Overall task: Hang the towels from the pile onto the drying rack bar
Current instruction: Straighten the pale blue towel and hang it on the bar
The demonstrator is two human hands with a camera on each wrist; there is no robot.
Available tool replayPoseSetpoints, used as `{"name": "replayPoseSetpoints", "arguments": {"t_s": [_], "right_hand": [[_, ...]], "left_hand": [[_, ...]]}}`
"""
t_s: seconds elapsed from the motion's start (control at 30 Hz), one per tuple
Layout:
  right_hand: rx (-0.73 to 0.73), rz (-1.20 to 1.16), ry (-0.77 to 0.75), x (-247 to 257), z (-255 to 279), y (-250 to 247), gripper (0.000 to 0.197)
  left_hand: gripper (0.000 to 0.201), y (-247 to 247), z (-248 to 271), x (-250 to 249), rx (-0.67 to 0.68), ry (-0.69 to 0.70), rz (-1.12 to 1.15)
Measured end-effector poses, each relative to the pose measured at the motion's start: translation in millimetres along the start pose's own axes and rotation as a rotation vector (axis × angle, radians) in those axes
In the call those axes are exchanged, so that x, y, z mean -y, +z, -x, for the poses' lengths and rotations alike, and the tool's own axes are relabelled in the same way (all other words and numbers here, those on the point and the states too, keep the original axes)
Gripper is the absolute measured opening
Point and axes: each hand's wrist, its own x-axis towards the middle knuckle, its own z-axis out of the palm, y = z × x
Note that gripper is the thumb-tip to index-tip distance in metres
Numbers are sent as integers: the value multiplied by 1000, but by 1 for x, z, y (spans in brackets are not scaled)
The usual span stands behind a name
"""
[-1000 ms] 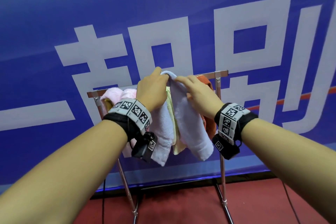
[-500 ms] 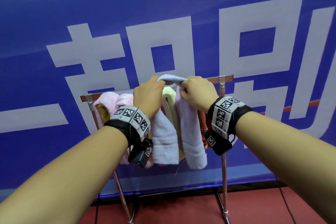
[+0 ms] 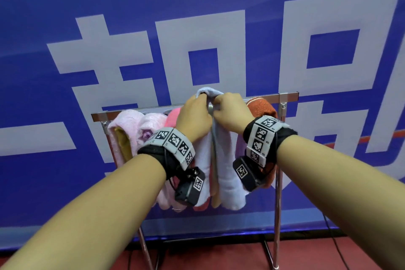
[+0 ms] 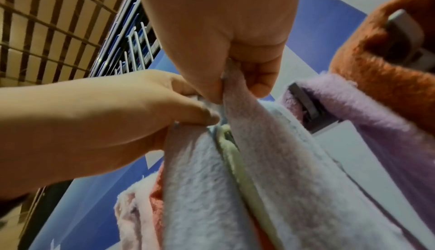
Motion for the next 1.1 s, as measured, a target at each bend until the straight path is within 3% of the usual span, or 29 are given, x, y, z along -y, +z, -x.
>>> {"name": "replayPoseSetpoints", "arguments": {"t_s": [0.1,0.23,0.47,0.7,0.8,0.87,1.0,1.1], "right_hand": [[23,53,-17,-4,-5,11,16],[58,211,-55,-12,-7,17,24],[65,556,-124,-10,-9,15,18],[-6,698,-137,-9,-8,13,4],[24,771,-161,-15,-12,12,45],[30,787,-187,-14,-13,11,52],[72,749,-179,-12,-7,12,23],[119,772,-248,-11,-4,10,22]], "left_hand": [[32,8,-5,5,-22,-5,45],[39,8,-1,16,-26,-20,-138],[33,12,-1,14,-18,12,-490],[26,15,-3,9,55,-5,-555],[29,12,-4,9,28,-1,-567],[29,11,-4,9,20,6,-577],[23,14,-1,10,49,47,-614],[24,11,2,11,44,79,-645]]}}
